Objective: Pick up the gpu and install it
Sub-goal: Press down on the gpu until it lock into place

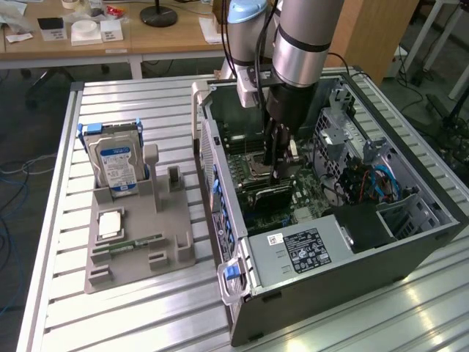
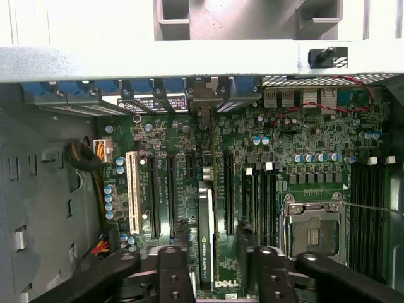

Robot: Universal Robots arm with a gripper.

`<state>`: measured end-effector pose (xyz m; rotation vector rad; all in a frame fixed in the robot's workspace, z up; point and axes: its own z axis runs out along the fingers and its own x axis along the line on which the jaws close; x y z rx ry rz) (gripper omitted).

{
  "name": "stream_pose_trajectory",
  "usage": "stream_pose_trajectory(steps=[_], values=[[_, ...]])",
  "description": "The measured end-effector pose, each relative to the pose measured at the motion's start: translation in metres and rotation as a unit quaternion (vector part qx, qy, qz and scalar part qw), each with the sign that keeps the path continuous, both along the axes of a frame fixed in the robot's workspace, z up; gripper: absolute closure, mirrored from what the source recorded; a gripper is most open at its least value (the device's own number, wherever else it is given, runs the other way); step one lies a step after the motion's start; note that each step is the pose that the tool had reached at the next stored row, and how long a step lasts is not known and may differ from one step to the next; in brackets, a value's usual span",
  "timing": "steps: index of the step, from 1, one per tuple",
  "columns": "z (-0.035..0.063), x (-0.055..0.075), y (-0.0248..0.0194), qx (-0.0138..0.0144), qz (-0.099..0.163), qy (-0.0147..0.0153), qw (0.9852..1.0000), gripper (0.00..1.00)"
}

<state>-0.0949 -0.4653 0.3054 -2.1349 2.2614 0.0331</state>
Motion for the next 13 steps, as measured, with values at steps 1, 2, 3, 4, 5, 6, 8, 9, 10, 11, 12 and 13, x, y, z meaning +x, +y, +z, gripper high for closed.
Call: stream_pose_trajectory(steps=[1,2,3,4,5,6,8,9,10,11,12,13], values=[[0.0,0.0,0.0,0.0,0.0,0.0,1.0,0.74],[0.0,0.0,0.0,0.0,0.0,0.0,1.0,0.89],[0.0001,0.004,0.0,-0.0001,0.0,0.0001,1.0,0.89],[-0.0002,0.01,0.0,-0.0001,0.0,0.0001,1.0,0.89],[-0.001,0.009,0.0003,0.0001,0.0,0.0001,1.0,0.89],[-0.0023,0.01,0.0006,0.0,0.001,0.0001,1.0,0.89],[-0.0053,0.009,0.0017,0.0,0.001,0.0001,1.0,0.89],[-0.0068,0.009,0.0022,0.0,0.002,0.0001,1.0,0.89],[-0.0083,0.009,0.0027,0.0,0.002,0.0001,1.0,0.89],[-0.0096,0.009,0.0031,0.0,0.002,0.0001,1.0,0.89],[-0.0102,0.009,0.0033,0.0,0.002,0.0001,1.0,0.89],[-0.0101,0.009,0.0033,-0.0001,0.002,0.0002,1.0,0.89]])
